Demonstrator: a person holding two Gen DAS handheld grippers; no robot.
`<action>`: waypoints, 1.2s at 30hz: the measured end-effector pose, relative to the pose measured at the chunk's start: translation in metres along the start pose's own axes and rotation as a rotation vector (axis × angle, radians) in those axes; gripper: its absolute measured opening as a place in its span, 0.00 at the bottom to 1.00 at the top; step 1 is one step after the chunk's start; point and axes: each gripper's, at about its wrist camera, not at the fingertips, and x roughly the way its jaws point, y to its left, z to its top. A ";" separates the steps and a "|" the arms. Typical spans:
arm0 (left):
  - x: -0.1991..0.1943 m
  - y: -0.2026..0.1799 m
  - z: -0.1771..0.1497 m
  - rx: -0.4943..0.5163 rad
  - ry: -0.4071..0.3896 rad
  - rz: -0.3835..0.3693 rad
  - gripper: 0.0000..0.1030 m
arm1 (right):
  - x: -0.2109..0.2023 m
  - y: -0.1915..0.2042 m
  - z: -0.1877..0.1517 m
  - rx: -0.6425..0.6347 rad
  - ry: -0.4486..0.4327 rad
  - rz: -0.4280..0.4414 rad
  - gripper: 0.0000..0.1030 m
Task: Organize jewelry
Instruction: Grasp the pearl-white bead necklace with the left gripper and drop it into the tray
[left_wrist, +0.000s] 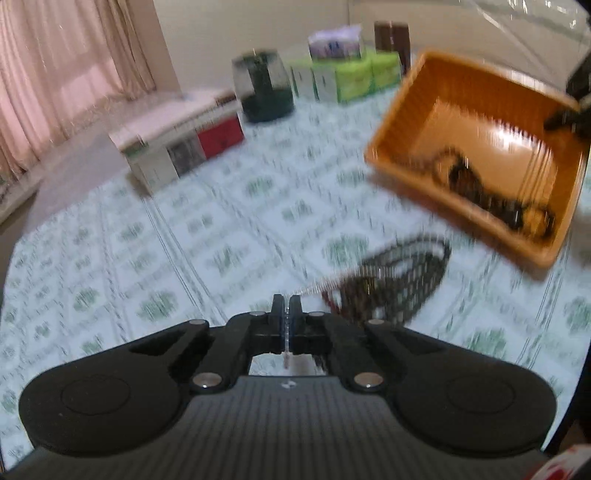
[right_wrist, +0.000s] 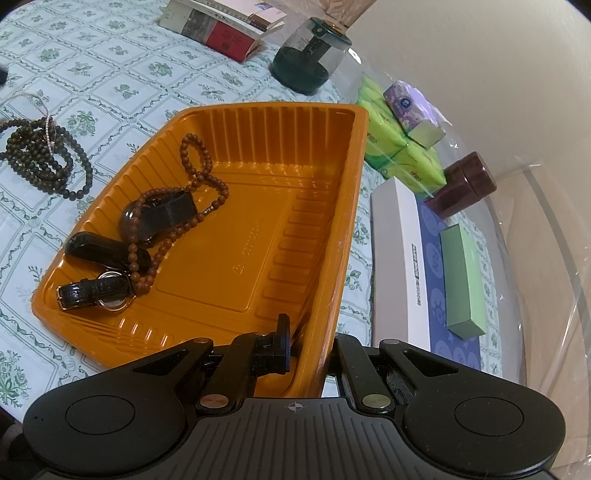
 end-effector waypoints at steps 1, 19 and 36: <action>-0.006 0.002 0.007 -0.004 -0.015 0.002 0.01 | 0.000 0.000 0.000 0.000 0.000 0.000 0.05; -0.089 0.008 0.123 0.000 -0.250 -0.011 0.01 | -0.003 0.001 0.002 -0.003 -0.005 0.000 0.05; -0.042 -0.102 0.189 -0.013 -0.291 -0.308 0.01 | -0.003 -0.001 0.000 -0.003 -0.014 0.007 0.05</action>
